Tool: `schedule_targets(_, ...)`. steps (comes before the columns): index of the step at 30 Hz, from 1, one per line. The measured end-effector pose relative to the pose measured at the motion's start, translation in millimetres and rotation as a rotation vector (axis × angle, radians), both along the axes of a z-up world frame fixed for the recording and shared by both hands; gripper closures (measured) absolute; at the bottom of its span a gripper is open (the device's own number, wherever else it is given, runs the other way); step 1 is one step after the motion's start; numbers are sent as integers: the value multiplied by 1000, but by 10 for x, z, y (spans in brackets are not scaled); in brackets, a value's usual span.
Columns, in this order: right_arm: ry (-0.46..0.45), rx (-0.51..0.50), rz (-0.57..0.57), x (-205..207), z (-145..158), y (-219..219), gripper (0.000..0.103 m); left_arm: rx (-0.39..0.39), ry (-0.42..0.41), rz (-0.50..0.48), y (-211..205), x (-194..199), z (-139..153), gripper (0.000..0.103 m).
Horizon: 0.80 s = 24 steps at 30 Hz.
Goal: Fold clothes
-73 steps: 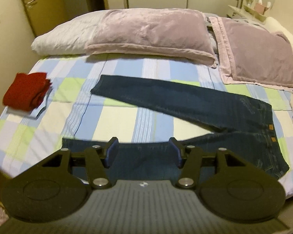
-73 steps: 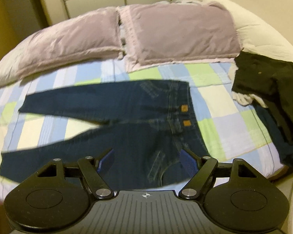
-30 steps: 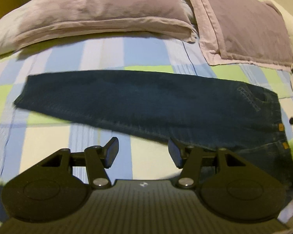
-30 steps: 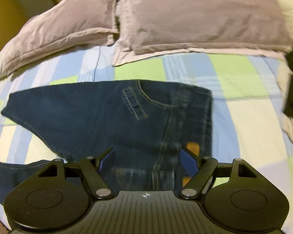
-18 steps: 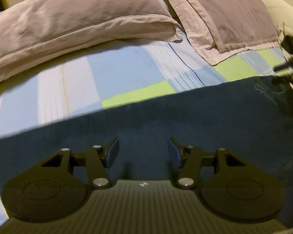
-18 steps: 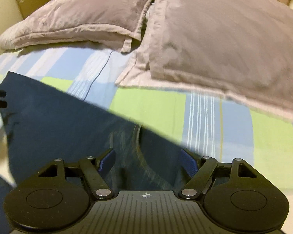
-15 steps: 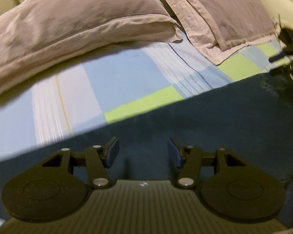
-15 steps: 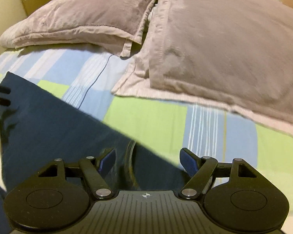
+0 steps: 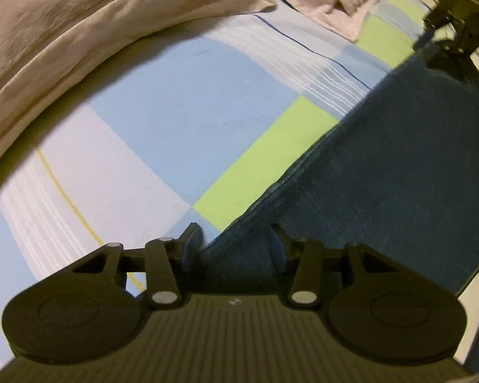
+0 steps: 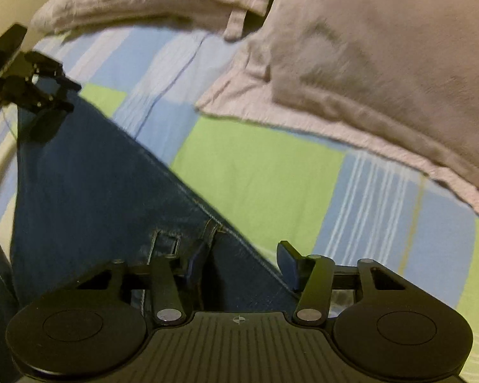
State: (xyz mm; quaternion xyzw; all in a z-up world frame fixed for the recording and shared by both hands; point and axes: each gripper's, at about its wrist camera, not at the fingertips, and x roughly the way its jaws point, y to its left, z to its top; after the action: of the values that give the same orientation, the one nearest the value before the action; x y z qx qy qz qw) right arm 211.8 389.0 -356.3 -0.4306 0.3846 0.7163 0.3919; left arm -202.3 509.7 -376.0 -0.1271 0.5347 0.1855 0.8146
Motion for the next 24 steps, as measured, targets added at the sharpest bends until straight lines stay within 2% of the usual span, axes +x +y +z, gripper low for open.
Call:
schedule_targets(1, -17, 6, 14, -32, -25, -3, 54, 0, -7, -8, -8, 3, 5, 86)
schedule_targets(2, -28, 9, 20, -50, -23, -3, 69, 6, -12, -22, -29, 13, 14, 92)
schedule_targets(3, -38, 9, 24, -64, -12, -3, 93, 24, -9, -36, -69, 23, 27, 96)
schedule_targets(4, -48, 10, 28, -78, -1, -2, 94, 56, 2, -52, -130, 34, 44, 100)
schedule_targets(5, -70, 28, 42, -118, 33, -40, 98, 85, 10, -61, -187, 36, 67, 101)
schedule_targets(8, -153, 115, 85, -261, 191, -213, 101, 144, -11, -37, -379, -65, 262, 102)
schedule_targets(11, -213, 249, 77, -371, 517, -518, 102, 194, -71, 19, -738, -312, 626, 102)
schedule_targets(16, -326, 432, 108, -830, 1131, -1518, 102, 219, -166, 159, -1779, -843, 1246, 102)
schedule_targets(20, -426, 428, 146, -1290, 1370, -2546, 102, 162, -219, 319, -2774, -1221, 1450, 102)
schedule_targets(22, -432, 344, 127, -1477, 1257, -2948, 102, 91, -205, 425, -3254, -1366, 1344, 102)
schedule_targets(24, -437, 254, 108, -1661, 1123, -3343, 102, -13, -143, 521, -3598, -1468, 1120, 98)
